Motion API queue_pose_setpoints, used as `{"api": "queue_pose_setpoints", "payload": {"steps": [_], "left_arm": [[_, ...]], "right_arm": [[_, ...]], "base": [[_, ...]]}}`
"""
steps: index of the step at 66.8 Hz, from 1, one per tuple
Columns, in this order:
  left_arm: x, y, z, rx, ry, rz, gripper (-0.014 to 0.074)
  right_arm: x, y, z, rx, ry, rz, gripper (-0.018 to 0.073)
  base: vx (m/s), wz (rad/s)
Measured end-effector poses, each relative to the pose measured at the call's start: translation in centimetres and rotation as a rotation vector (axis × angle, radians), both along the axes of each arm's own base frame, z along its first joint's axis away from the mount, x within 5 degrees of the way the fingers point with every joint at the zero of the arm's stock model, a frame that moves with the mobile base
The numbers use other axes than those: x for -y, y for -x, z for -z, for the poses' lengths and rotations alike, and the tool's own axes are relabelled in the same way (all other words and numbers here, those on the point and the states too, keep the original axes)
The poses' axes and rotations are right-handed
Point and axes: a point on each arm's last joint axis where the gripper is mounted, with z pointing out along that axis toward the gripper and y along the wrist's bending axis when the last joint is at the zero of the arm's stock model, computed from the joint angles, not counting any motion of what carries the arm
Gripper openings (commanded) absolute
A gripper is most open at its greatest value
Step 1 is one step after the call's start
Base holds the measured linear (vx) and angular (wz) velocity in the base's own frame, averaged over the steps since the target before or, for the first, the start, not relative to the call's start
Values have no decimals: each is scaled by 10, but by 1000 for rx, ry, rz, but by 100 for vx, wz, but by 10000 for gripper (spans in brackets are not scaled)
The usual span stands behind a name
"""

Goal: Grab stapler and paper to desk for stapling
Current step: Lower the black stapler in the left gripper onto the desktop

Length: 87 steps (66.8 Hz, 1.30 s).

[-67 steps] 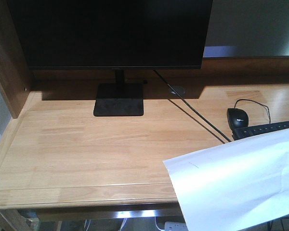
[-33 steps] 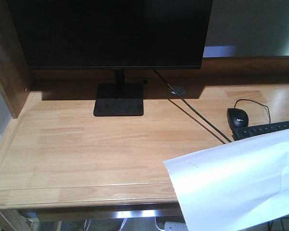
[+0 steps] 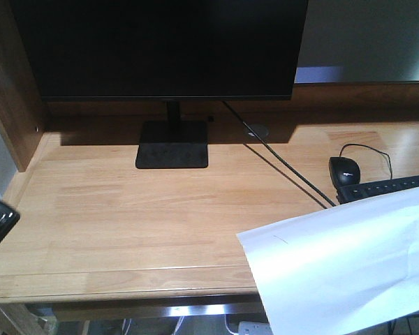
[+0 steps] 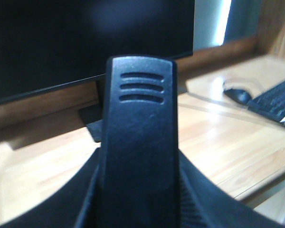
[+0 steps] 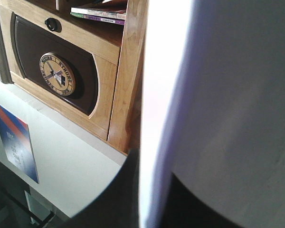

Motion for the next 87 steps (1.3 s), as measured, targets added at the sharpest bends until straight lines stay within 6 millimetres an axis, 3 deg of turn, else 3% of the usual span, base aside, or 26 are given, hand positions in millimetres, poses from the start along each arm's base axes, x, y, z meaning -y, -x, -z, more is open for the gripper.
{"api": "queue_pose_setpoints", "payload": {"steps": [11, 21, 35, 58, 66, 75, 87], "left_arm": [[19, -38, -21, -68, -81, 69, -7], [42, -76, -20, -173, -150, 184, -7], [74, -127, 5, -279, -244, 377, -7], [113, -198, 58, -434, -229, 549, -7], [114, -218, 65, -457, -225, 572, -7], [101, -240, 70, -489, -184, 573, -7], [65, -267, 81, -539, -117, 593, -7]], "right_arm": [[0, 0, 0, 0, 0, 0, -4], [0, 0, 0, 0, 0, 0, -4], [0, 0, 0, 0, 0, 0, -4], [0, 0, 0, 0, 0, 0, -4], [0, 0, 0, 0, 0, 0, -5], [0, 0, 0, 0, 0, 0, -5], [0, 0, 0, 0, 0, 0, -5]], "base": [[0, 0], [0, 0], [0, 0], [0, 0], [0, 0], [0, 0], [0, 0]]}}
